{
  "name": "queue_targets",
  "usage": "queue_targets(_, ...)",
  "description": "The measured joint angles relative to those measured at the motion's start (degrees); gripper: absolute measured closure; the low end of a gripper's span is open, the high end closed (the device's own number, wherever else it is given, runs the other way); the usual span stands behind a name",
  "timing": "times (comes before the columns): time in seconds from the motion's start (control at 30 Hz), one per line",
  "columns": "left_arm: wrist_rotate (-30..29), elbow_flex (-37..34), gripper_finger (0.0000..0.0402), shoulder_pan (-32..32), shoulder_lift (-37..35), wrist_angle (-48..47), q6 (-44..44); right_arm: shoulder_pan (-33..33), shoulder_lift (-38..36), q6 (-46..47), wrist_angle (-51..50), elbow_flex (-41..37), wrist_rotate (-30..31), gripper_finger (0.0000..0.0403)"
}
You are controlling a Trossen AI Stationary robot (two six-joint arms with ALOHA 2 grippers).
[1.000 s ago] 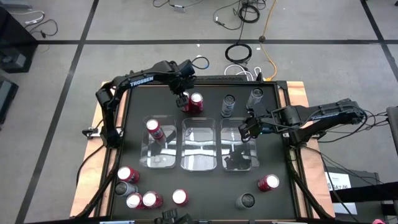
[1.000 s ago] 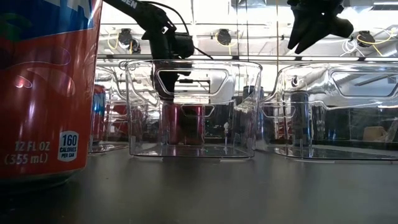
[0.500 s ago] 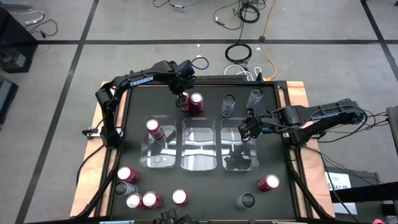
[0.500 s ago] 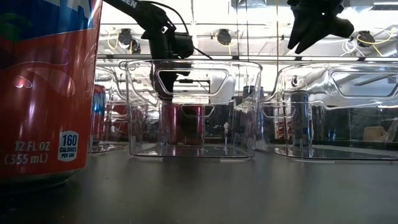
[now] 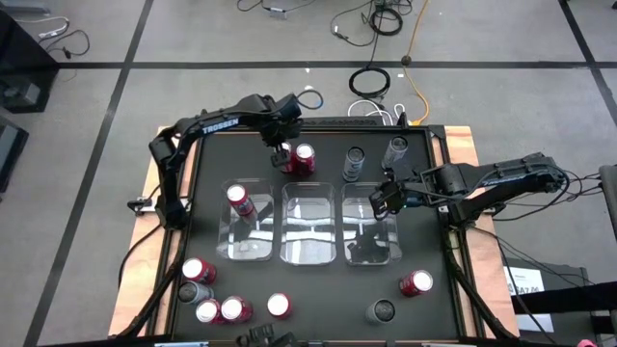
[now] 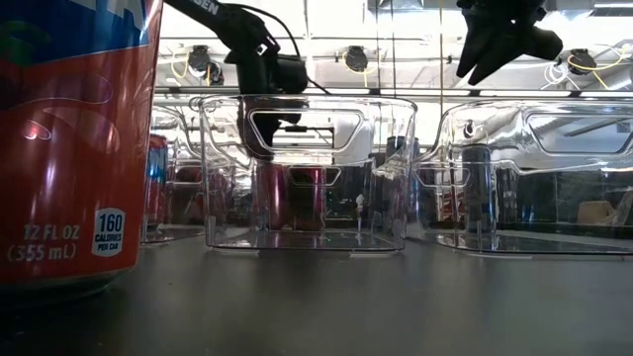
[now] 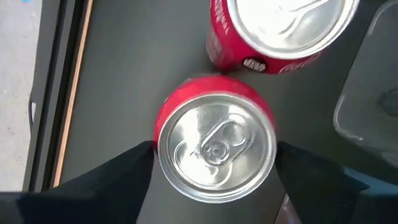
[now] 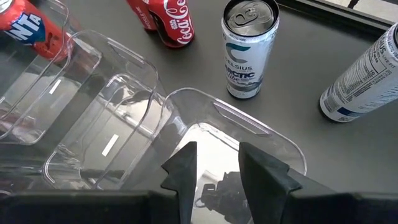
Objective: Sort soda cans
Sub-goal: Put the top red soda can into the middle transparent bin
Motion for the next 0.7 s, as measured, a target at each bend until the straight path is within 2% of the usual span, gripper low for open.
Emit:
queue_targets(0.2,-1.18,-0.08,0.0012,-0.04,0.11,0.64,-0.02,0.02,0.00,0.00,0.00,0.00,0.00,0.0293)
queue_targets(0.7,-1.08,0.05,0.0008,-0.20,-0.02,3.60,-0.64,0.02,0.00,0.22,-0.02,0.00,0.02,0.0293)
